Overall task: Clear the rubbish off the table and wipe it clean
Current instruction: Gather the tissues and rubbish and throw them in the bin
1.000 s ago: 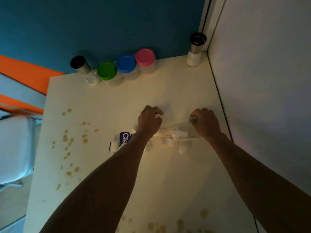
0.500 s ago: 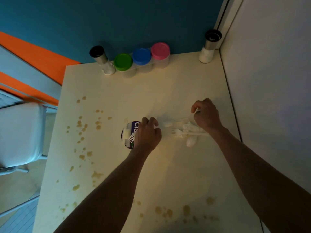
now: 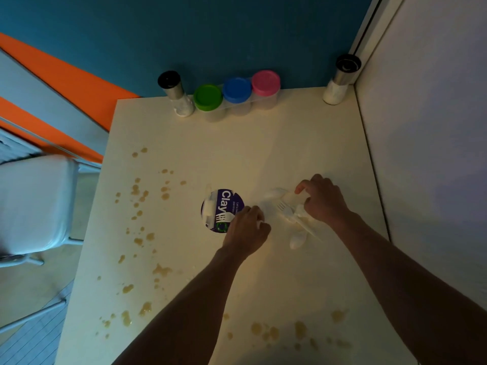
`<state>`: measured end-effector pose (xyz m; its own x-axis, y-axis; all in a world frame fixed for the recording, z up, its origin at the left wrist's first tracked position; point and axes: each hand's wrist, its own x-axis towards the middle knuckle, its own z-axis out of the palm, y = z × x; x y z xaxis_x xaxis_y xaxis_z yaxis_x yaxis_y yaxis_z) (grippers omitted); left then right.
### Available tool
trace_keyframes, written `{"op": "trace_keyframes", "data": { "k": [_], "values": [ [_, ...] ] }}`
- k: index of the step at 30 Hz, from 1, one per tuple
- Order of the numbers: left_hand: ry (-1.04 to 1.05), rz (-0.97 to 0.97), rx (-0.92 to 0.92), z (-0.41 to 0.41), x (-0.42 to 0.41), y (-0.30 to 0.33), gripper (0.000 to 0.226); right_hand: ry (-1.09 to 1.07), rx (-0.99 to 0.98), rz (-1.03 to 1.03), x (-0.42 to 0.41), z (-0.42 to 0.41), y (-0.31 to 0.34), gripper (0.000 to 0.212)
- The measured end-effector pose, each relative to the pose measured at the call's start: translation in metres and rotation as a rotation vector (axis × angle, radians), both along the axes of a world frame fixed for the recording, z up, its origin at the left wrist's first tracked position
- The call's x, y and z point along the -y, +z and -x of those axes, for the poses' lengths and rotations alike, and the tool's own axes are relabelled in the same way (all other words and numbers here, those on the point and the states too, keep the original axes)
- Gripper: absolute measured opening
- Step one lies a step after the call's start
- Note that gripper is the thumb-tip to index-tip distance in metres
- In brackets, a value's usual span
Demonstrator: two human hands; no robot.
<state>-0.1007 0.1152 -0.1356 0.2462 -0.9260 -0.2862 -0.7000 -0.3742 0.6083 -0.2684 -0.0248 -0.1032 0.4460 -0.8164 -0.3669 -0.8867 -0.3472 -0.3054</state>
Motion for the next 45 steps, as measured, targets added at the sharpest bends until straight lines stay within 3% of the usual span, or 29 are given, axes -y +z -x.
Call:
{"op": "trace_keyframes", "data": {
  "k": [6, 10, 13, 16, 19, 23, 25, 29, 34, 38, 41, 45],
  "values": [
    [0.19, 0.117, -0.165, -0.007, 0.005, 0.009, 0.03, -0.061, 0.156, 0.087, 0.008, 0.0, 0.013, 0.036],
    [0.394, 0.074, -0.425, -0.012, 0.011, 0.022, 0.018, -0.156, 0.146, 0.021, 0.011, 0.002, 0.018, 0.029],
    [0.493, 0.055, -0.49, -0.013, 0.017, 0.031, 0.023, -0.196, 0.157, 0.041, 0.009, 0.005, 0.018, 0.029],
    [0.411, 0.085, -0.439, -0.012, 0.021, 0.031, 0.029, -0.282, 0.317, 0.052, 0.013, 0.008, 0.021, 0.025],
    [0.286, 0.061, -0.387, -0.002, 0.028, 0.028, 0.021, -0.331, 0.511, 0.08, 0.02, 0.008, 0.028, 0.024],
    [0.104, -0.017, -0.189, 0.017, 0.042, 0.026, 0.011, -0.372, 0.638, 0.099, 0.03, 0.009, 0.04, 0.024],
    [0.023, -0.047, -0.131, 0.027, 0.048, 0.025, 0.017, -0.349, 0.669, 0.106, 0.035, 0.011, 0.045, 0.021],
    [-0.138, -0.087, -0.016, 0.044, 0.056, 0.021, 0.03, -0.319, 0.584, 0.12, 0.042, 0.022, 0.04, 0.016],
    [-0.312, -0.188, 0.143, 0.06, 0.067, 0.016, 0.049, -0.181, 0.261, -0.047, 0.025, 0.044, 0.014, 0.025],
    [-0.315, -0.144, 0.242, 0.071, 0.074, 0.015, 0.039, -0.124, 0.158, -0.088, 0.0, 0.061, -0.005, 0.034],
    [-0.21, -0.137, 0.157, 0.075, 0.078, 0.013, 0.025, -0.115, 0.143, -0.094, -0.01, 0.068, -0.015, 0.038],
    [0.031, -0.054, -0.12, 0.075, 0.083, 0.017, 0.022, -0.057, 0.086, -0.035, -0.022, 0.076, -0.021, 0.038]
  ]
}}
